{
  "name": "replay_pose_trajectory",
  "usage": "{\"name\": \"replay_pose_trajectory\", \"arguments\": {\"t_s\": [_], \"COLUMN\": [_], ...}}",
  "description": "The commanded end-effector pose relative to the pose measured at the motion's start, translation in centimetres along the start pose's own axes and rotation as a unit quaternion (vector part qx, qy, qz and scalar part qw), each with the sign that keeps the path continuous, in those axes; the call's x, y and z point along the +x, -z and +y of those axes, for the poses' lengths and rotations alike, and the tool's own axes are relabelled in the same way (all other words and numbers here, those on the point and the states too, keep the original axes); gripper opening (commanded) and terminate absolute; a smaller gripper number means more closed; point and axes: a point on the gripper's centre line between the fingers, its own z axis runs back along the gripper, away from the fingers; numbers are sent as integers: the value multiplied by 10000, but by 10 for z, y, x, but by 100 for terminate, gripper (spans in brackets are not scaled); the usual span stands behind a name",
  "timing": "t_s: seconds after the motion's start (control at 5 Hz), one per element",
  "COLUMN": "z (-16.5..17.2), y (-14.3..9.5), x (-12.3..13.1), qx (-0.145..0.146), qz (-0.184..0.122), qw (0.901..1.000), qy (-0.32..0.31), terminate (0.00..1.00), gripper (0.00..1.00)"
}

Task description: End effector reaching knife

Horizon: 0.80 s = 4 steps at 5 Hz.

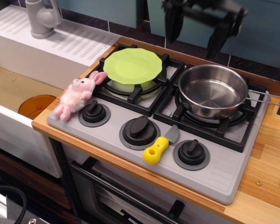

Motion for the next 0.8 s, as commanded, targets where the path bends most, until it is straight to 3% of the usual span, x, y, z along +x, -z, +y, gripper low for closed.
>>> {"name": "replay_pose_trajectory", "arguments": {"t_s": [0.0,0.6], "z": [1,-5], "y": [-2,39], "x": [-19,-50], "qx": [-40,-128], "qz": [-510,-617], "qw": [9986,9980], "qy": [-114,-43], "terminate": [0,0], "gripper": [100,100]}}
